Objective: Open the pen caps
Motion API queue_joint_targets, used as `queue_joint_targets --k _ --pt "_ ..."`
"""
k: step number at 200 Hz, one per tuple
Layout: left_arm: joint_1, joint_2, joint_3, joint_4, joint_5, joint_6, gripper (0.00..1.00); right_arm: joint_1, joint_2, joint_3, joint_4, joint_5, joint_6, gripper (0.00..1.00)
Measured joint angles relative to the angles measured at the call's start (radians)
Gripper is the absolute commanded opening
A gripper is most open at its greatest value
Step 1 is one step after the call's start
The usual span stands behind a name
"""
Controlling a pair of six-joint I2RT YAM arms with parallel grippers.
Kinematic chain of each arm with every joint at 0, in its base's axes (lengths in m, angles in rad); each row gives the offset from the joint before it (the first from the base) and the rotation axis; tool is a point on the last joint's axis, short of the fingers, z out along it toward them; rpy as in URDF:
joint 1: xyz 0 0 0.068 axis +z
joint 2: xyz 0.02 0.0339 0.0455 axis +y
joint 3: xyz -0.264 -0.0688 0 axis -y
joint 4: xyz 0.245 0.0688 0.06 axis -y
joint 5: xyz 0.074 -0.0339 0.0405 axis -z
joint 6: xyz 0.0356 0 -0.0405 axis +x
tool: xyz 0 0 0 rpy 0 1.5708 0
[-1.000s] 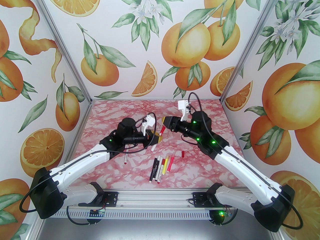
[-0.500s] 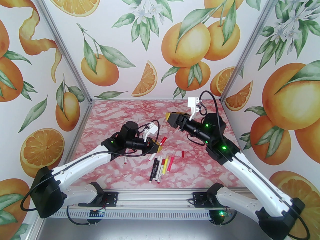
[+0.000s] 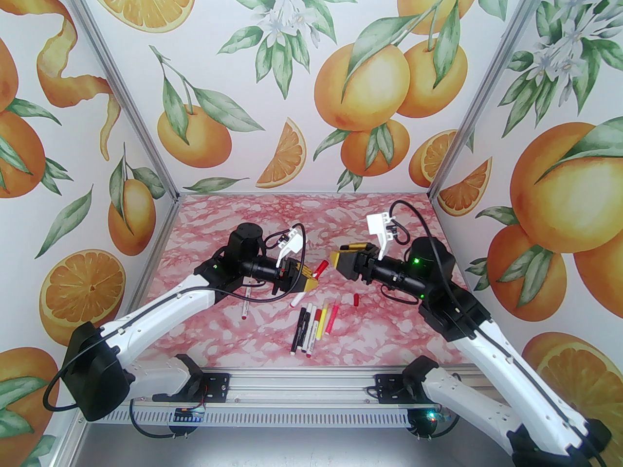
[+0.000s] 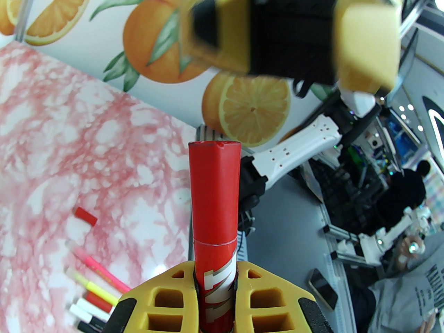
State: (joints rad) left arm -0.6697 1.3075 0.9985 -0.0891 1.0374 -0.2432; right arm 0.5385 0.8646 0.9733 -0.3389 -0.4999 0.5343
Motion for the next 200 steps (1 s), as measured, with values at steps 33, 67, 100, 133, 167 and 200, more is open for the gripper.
queue_joint_targets --k 33,67,100,133,167,200 --pt "0.0 0.041 0.069 -0.111 0.034 0.083 0.0 -0.028 0.06 -0.005 -0.025 -0.1 0.014 0.56" --pt "0.007 0.106 0.163 -0.324 0.039 0.218 0.0 -0.04 0.072 -0.002 -0.083 -0.238 -0.001 0.55" --pt "0.009 0.141 0.216 -0.476 0.023 0.312 0.0 -0.078 0.099 0.013 -0.168 -0.326 -0.038 0.51" --pt "0.01 0.146 0.253 -0.578 -0.002 0.375 0.0 -0.099 0.134 0.013 -0.193 -0.398 -0.056 0.5" --pt "0.008 0.146 0.262 -0.626 -0.01 0.406 0.0 -0.1 0.169 0.014 -0.196 -0.426 -0.069 0.5" --pt "-0.004 0.146 0.262 -0.649 -0.018 0.414 0.0 -0.101 0.215 0.018 -0.181 -0.462 -0.066 0.44"
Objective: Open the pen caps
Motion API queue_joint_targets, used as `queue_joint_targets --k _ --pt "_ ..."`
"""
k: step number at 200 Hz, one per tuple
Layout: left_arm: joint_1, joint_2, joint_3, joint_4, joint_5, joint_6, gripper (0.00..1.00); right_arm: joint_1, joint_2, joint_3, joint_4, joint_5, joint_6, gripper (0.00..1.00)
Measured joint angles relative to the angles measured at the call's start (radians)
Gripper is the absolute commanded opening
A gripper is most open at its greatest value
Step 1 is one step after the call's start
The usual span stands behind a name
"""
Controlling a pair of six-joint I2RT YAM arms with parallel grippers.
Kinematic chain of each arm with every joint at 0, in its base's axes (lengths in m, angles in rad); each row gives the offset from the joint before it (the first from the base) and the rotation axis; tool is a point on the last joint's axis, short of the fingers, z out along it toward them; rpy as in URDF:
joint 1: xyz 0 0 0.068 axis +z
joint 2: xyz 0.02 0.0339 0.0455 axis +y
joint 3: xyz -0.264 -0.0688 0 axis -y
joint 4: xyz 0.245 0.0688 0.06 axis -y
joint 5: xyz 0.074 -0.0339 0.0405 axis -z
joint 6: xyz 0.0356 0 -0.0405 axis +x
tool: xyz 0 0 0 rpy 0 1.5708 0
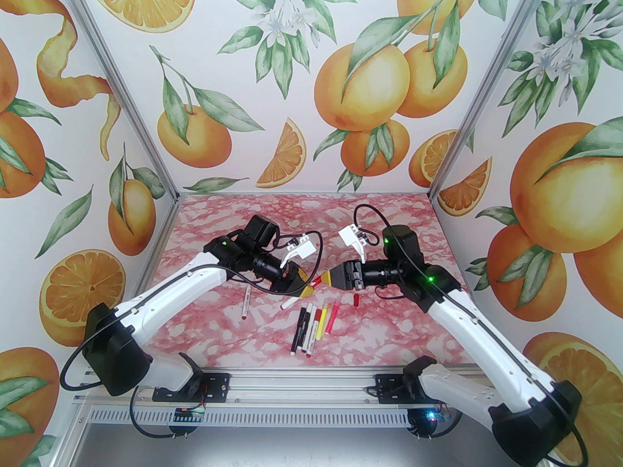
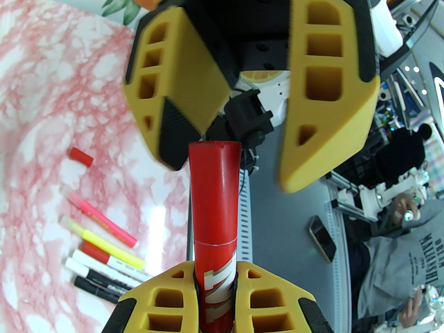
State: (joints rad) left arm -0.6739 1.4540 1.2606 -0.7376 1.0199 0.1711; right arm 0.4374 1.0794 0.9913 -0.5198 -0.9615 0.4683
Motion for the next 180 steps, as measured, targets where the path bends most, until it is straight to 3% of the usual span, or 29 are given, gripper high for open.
queue_joint_targets --k 65,139,180 --pt "-0.007 -0.002 0.0 0.05 -0.034 -0.026 0.0 -0.003 0.025 0.003 0.044 -0.044 0.024 0.29" --pt "-0.009 -0.014 0.0 0.052 -0.045 -0.027 0.0 -0.008 0.03 0.003 0.06 -0.045 0.035 0.01" --pt "-0.022 -0.054 -0.005 0.066 -0.103 -0.018 0.0 -0.048 0.029 0.003 0.061 -0.11 0.039 0.0"
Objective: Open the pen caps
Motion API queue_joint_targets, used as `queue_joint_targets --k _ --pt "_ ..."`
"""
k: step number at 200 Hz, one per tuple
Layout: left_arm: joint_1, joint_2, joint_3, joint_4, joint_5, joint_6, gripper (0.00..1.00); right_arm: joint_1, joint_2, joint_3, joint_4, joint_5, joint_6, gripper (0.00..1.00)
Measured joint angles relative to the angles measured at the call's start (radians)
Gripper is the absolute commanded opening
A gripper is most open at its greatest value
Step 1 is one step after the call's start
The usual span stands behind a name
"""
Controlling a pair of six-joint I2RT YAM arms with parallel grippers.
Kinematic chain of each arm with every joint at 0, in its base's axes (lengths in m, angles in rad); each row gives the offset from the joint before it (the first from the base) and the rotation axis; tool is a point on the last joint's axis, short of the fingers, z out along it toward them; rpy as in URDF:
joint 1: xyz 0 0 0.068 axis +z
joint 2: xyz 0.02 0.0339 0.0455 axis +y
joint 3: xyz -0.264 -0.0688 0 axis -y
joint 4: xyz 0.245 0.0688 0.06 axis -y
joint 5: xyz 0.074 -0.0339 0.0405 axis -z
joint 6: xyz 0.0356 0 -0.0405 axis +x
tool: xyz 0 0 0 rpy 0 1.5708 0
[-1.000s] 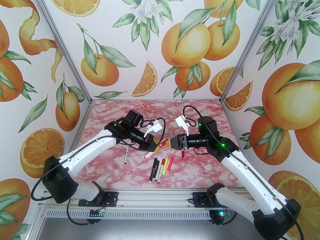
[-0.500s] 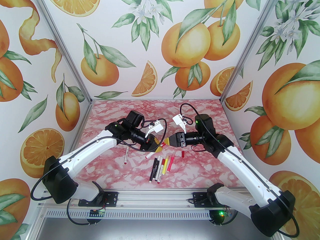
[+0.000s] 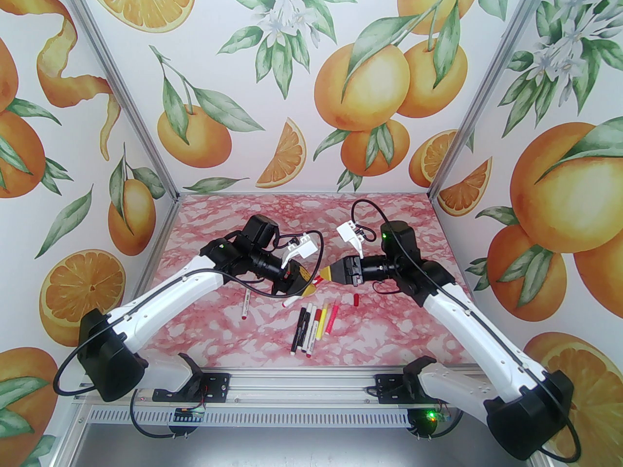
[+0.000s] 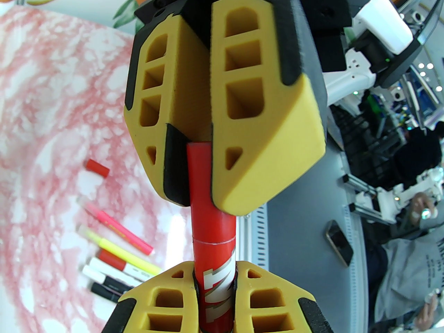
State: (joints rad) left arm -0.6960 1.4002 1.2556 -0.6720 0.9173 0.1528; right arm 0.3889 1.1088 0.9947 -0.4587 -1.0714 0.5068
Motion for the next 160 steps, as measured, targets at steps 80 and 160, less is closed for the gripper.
queue_joint_targets --k 80,160 --pt "-0.012 -0.032 -0.011 0.084 -0.076 0.0 0.0 -0.067 -0.014 0.0 0.007 -0.052 0.027 0.0" --pt "-0.007 -0.056 -0.024 0.088 -0.088 0.003 0.0 -0.083 -0.03 0.0 0.005 -0.052 0.026 0.0"
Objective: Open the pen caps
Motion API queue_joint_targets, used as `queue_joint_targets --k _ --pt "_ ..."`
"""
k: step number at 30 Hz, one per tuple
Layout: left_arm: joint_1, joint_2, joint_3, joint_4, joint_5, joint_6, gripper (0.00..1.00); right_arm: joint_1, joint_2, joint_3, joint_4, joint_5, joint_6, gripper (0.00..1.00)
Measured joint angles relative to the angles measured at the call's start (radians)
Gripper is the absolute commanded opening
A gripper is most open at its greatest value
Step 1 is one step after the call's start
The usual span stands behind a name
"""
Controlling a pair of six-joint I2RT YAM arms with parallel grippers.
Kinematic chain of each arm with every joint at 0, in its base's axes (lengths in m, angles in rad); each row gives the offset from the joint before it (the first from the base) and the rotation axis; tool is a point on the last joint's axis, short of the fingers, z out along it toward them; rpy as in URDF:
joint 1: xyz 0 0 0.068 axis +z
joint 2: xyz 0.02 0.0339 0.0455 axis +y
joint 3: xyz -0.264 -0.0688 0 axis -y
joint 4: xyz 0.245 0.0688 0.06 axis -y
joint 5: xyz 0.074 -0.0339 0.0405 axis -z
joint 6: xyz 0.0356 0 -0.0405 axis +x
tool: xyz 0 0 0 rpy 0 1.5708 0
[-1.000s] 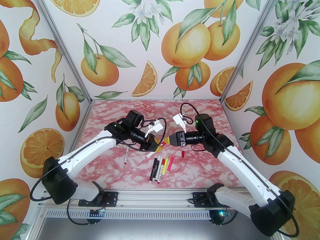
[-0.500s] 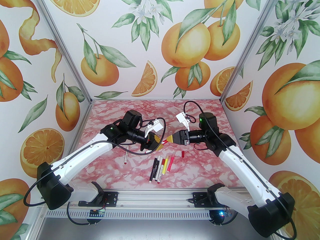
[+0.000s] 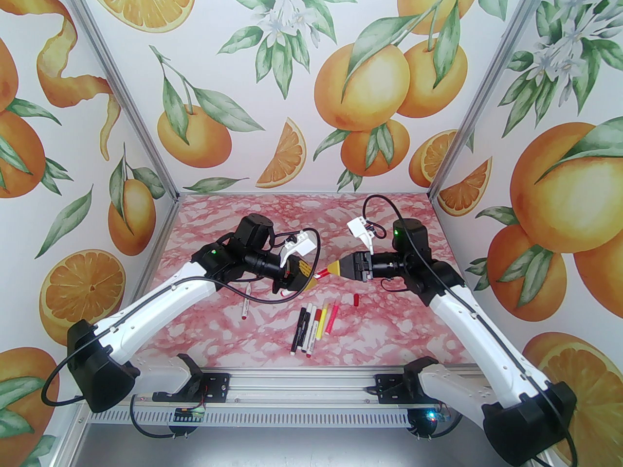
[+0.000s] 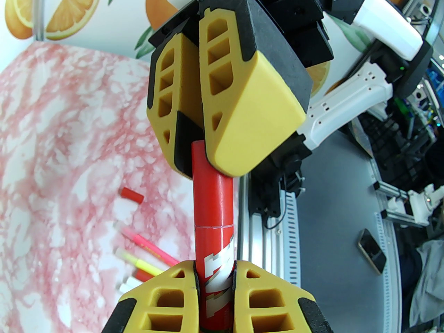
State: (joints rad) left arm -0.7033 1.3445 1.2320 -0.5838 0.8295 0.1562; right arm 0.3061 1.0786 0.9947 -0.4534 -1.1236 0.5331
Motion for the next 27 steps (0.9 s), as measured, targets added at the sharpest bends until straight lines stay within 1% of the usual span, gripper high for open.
queue_joint_targets --k 4,8,9,11,12,13,15,18,21,24,27 --pt "0.01 -0.005 -0.004 -0.029 -0.001 0.0 0.0 -0.014 -0.002 0.0 0.001 0.001 0.0 0.0" --pt "0.032 -0.021 -0.035 -0.152 0.001 0.0 0.0 -0.074 -0.012 0.008 0.026 0.036 0.0 0.0" --pt "0.033 -0.021 -0.038 -0.165 0.002 0.0 0.0 -0.076 -0.014 0.008 0.034 0.04 0.006 0.04" --pt "0.033 -0.022 -0.038 -0.176 0.009 -0.004 0.0 -0.074 -0.02 0.009 0.047 0.043 0.01 0.19" --pt "0.033 -0.023 -0.038 -0.176 0.012 -0.011 0.0 -0.073 -0.024 0.009 0.051 0.044 0.011 0.28" --pt "0.033 -0.024 -0.038 -0.175 0.014 -0.019 0.0 -0.072 -0.026 0.009 0.056 0.049 0.013 0.34" --pt "0.033 -0.027 -0.039 -0.163 0.018 -0.039 0.0 -0.066 -0.033 0.008 0.062 0.07 0.021 0.41" --pt "0.033 -0.035 -0.057 -0.08 0.015 -0.108 0.0 -0.026 -0.051 0.005 0.064 0.145 0.027 0.44" --pt "0.029 -0.044 -0.095 0.044 -0.019 -0.21 0.0 0.061 -0.076 -0.023 0.092 0.262 0.052 0.44" --pt "0.018 -0.056 -0.144 0.19 -0.073 -0.323 0.0 0.144 -0.113 -0.104 0.206 0.394 0.129 0.44" --pt "-0.002 -0.057 -0.173 0.279 -0.125 -0.406 0.0 0.184 -0.143 -0.188 0.339 0.506 0.212 0.43"
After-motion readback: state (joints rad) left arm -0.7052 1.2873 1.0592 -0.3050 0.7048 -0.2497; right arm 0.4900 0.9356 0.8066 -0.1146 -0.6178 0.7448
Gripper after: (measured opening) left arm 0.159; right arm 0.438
